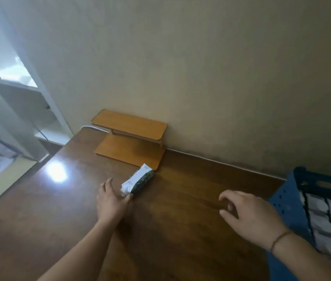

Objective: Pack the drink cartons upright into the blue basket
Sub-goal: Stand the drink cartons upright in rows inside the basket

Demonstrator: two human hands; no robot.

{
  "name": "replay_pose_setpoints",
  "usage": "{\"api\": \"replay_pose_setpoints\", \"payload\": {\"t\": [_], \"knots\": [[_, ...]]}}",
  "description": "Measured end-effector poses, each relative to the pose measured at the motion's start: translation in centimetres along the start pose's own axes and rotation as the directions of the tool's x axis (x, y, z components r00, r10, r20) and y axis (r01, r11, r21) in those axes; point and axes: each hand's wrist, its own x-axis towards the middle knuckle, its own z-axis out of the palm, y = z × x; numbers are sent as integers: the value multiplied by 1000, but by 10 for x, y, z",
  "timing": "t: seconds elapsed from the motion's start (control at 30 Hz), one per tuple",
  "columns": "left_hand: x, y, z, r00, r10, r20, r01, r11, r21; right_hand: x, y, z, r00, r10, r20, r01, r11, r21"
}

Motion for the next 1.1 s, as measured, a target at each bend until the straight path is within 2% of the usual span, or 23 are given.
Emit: {"api": "replay_pose_setpoints", "payload": {"t": [0.1,0.17,0.27,0.33,0.43,0.5,0.53,0.57,0.6,0.67,0.7,0.73,0.8,0.83,0.93,1.0,1.03,1.1], "knots": [[22,-7,7,992,67,110,-76,994,81,22,-20,11,991,-43,129,37,998,46],[24,-4,11,980,140,139,-145,989,21,30,-30,16,981,-61,183,52,997,52],[11,11,7,971,225,81,-215,970,-117,37,-42,21,975,-72,212,69,997,22],[-7,25,0,953,303,30,-294,941,-169,40,-46,27,982,-94,164,94,996,7],[-49,55,-9,888,451,92,-413,867,-278,40,-51,35,987,-125,98,122,992,28],[-85,74,-6,795,586,157,-500,779,-379,34,-55,37,979,-167,117,159,984,78],[-104,83,-3,751,644,146,-529,719,-451,27,-54,37,973,-201,114,187,975,123],[-121,90,0,734,669,120,-516,663,-542,18,-51,37,971,-222,82,207,964,165],[-137,98,2,755,644,128,-422,625,-657,6,-45,36,976,-214,26,204,955,216],[-161,109,9,818,541,196,-159,539,-827,-29,-28,27,994,-97,-48,108,900,422],[-171,113,15,825,516,229,-90,520,-849,-49,-18,21,997,-17,-70,53,832,553],[-179,119,20,813,524,254,-94,548,-831,-71,-7,15,992,67,-110,23,750,661],[-198,131,33,736,587,339,-141,622,-770,-113,19,4,933,246,-262,65,601,797],[-210,138,39,679,611,407,-139,652,-746,-132,34,2,871,347,-347,109,554,826],[-251,160,60,510,643,572,-134,716,-685,-179,79,-4,644,544,-538,172,582,795],[-271,173,72,453,646,614,-104,722,-684,-192,105,-8,565,642,-518,70,588,806],[-280,181,80,433,638,637,-69,728,-682,-198,118,-9,552,687,-472,15,559,829],[-293,197,95,431,610,665,7,735,-678,-203,140,-4,572,741,-351,-124,501,857]]}}
